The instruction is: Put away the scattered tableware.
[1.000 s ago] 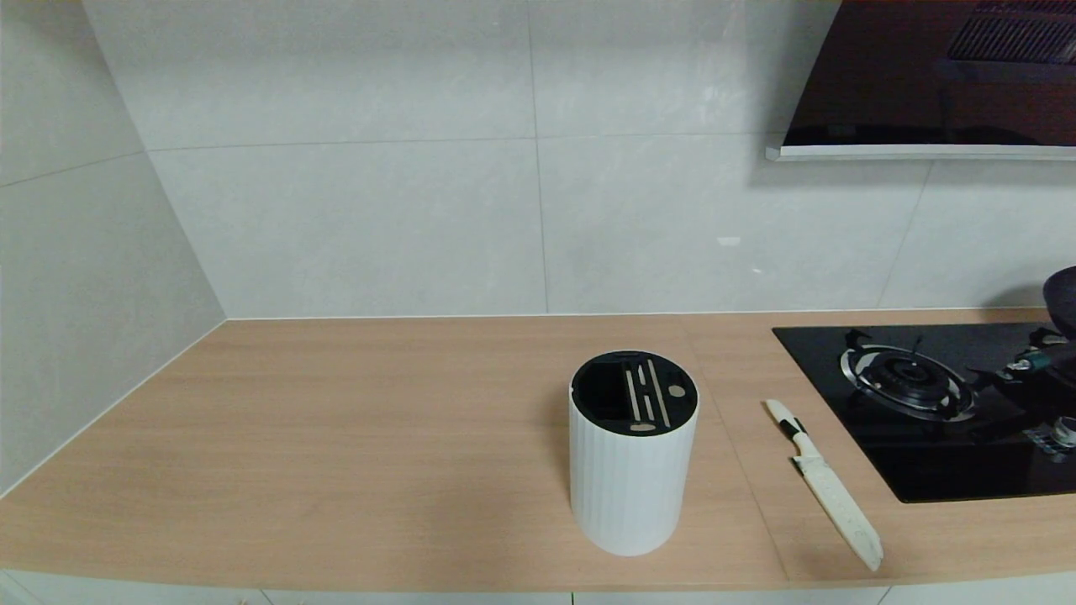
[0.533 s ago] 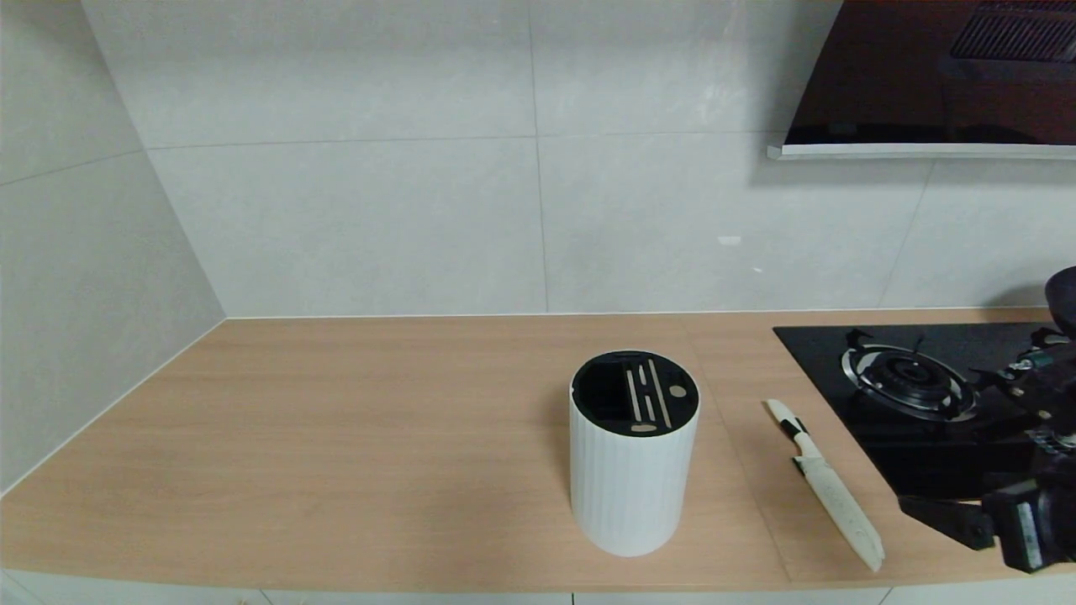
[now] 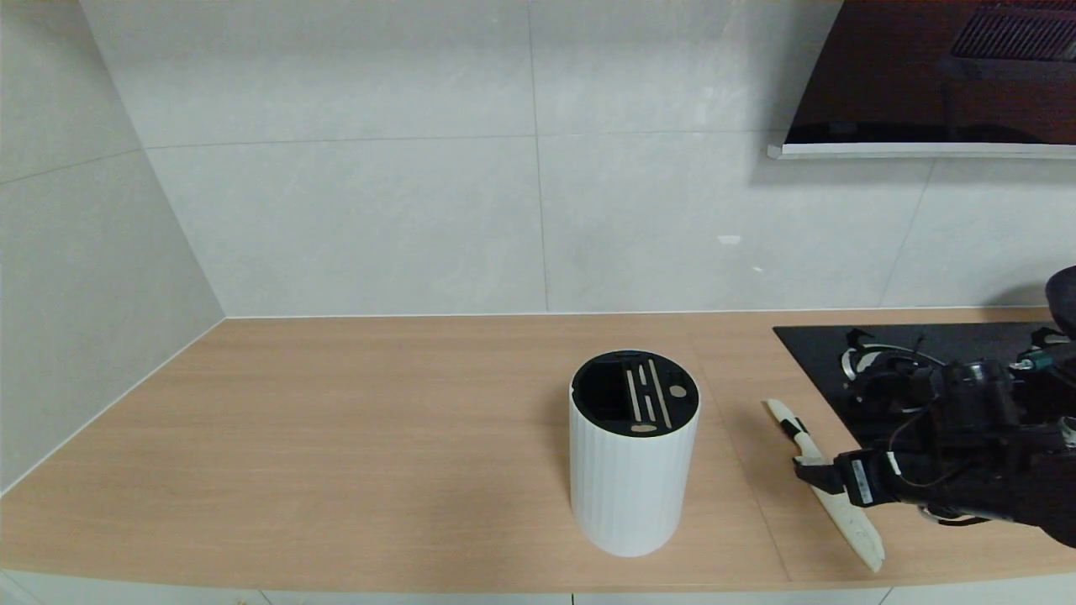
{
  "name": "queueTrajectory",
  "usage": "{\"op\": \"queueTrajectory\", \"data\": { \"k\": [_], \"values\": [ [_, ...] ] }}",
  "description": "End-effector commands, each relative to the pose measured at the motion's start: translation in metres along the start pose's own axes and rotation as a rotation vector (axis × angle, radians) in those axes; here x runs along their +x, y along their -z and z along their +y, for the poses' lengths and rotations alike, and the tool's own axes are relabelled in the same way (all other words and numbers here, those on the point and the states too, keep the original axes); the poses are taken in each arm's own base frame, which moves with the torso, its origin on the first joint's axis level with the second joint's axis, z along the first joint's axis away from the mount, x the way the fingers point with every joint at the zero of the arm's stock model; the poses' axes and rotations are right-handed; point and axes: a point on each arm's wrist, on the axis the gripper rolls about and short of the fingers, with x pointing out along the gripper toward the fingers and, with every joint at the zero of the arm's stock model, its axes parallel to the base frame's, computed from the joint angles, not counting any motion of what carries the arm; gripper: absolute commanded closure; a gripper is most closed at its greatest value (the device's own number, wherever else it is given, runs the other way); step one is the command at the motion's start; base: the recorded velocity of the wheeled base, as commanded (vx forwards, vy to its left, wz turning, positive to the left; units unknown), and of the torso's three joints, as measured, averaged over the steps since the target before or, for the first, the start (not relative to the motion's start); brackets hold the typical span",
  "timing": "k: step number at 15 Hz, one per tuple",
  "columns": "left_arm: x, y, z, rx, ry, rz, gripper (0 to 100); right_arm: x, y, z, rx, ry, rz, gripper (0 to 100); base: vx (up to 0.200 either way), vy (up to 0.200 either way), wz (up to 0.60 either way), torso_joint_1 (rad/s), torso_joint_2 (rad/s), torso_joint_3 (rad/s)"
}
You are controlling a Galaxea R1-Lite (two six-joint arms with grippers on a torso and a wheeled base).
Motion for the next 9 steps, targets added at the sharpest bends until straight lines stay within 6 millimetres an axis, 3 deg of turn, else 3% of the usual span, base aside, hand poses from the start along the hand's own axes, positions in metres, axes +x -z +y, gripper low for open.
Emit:
{"op": "queueTrajectory", "data": {
  "k": [1, 9],
  "values": [
    [0.0, 0.0, 0.0, 0.0, 0.0, -0.001, 0, 0.046, 0.025, -0.001, 0.0, 0.034, 0.074, 0, 0.0, 0.0, 0.0, 0.0, 0.0, 0.0],
    [0.0, 0.0, 0.0, 0.0, 0.0, 0.001, 0, 0.084, 0.028, -0.015, 0.036, 0.088, -0.015, 0, 0.0, 0.0, 0.0, 0.0, 0.0, 0.0]
  ]
}}
